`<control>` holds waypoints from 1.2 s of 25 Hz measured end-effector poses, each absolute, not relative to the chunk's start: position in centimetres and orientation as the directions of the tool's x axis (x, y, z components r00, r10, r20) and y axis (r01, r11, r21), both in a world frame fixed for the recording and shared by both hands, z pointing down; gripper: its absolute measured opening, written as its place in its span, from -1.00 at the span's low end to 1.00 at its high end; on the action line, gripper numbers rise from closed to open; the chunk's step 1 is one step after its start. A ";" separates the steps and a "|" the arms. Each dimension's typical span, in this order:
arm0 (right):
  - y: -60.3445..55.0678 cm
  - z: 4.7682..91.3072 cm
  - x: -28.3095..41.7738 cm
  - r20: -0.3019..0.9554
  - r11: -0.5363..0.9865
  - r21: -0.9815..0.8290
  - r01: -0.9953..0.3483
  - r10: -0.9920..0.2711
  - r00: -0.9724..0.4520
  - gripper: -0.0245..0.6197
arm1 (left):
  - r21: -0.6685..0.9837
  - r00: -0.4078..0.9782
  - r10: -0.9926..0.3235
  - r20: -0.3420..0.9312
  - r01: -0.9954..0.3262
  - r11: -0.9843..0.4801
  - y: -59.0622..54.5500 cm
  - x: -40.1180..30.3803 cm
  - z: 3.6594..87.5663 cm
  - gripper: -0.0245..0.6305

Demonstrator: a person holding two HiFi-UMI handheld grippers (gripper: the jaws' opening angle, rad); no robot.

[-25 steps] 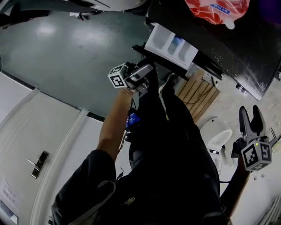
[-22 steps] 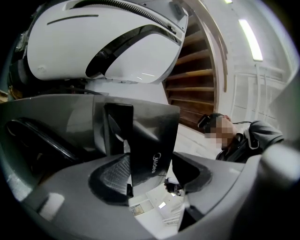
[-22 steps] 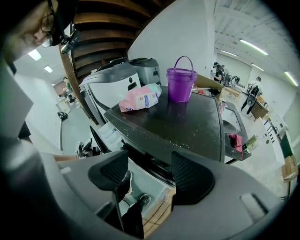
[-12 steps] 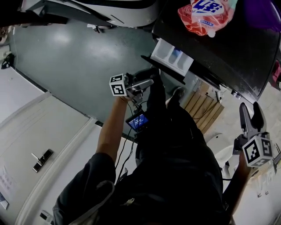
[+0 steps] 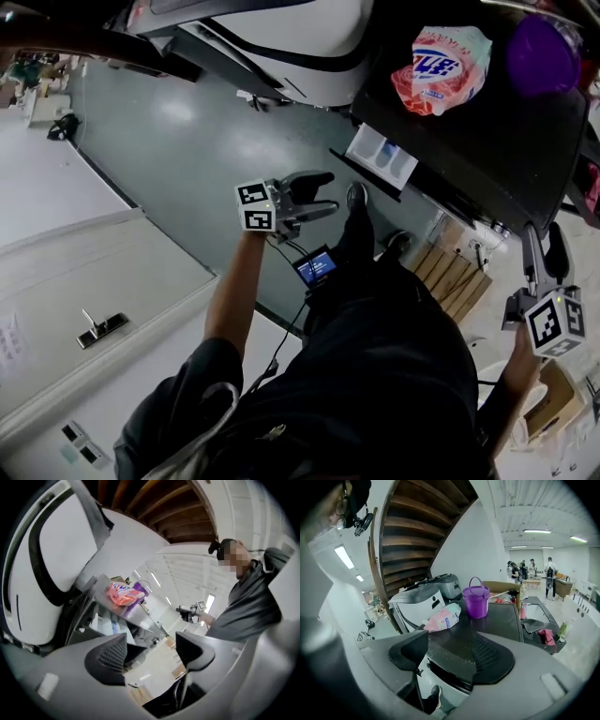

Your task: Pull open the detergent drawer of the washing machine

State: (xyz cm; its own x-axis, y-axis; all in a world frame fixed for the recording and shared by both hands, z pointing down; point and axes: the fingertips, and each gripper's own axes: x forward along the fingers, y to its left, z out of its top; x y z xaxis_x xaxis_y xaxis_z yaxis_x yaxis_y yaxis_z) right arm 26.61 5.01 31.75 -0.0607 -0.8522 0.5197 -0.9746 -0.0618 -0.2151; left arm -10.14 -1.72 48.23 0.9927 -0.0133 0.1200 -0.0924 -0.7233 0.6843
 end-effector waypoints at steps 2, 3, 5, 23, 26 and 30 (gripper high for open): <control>5.0 30.5 27.0 0.485 -0.057 -0.225 -0.973 -0.872 -0.061 -0.03 | 0.616 0.987 -0.059 0.146 -0.138 -0.776 -2.9 -10.0 45.6 0.17; 5.1 29.8 27.2 0.467 -0.056 -0.229 -0.972 -0.882 -0.059 -0.03 | 0.579 0.984 -0.086 0.157 -0.162 -0.799 -3.5 -9.9 44.2 0.17; 5.5 28.5 27.6 0.433 -0.054 -0.237 -0.970 -0.900 -0.056 -0.03 | 0.495 0.973 -0.136 0.185 -0.212 -0.842 -4.6 -9.8 41.8 0.16; 8.3 17.7 27.2 0.167 0.019 -0.184 -0.983 -0.985 -0.051 -0.03 | -0.119 0.867 -0.463 0.182 -0.448 -0.886 -2.8 -9.7 16.9 0.16; 8.8 16.5 26.4 0.144 0.037 -0.135 -0.990 -0.988 -0.057 -0.03 | -0.150 0.862 -0.483 0.151 -0.463 -0.873 -2.0 -9.2 14.4 0.16; 9.4 15.3 25.4 0.127 0.053 -0.082 -0.995 -0.990 -0.063 -0.04 | -0.225 0.852 -0.508 0.125 -0.475 -0.851 -1.3 -7.9 12.6 0.16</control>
State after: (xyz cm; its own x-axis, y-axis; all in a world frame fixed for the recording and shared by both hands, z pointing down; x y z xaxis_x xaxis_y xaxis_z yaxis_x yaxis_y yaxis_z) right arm 25.42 9.40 15.34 -0.0629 -0.9899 0.1272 -0.9953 0.0527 -0.0817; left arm -7.90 -1.29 12.63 0.8523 -0.5081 0.1245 -0.4745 -0.8511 -0.2248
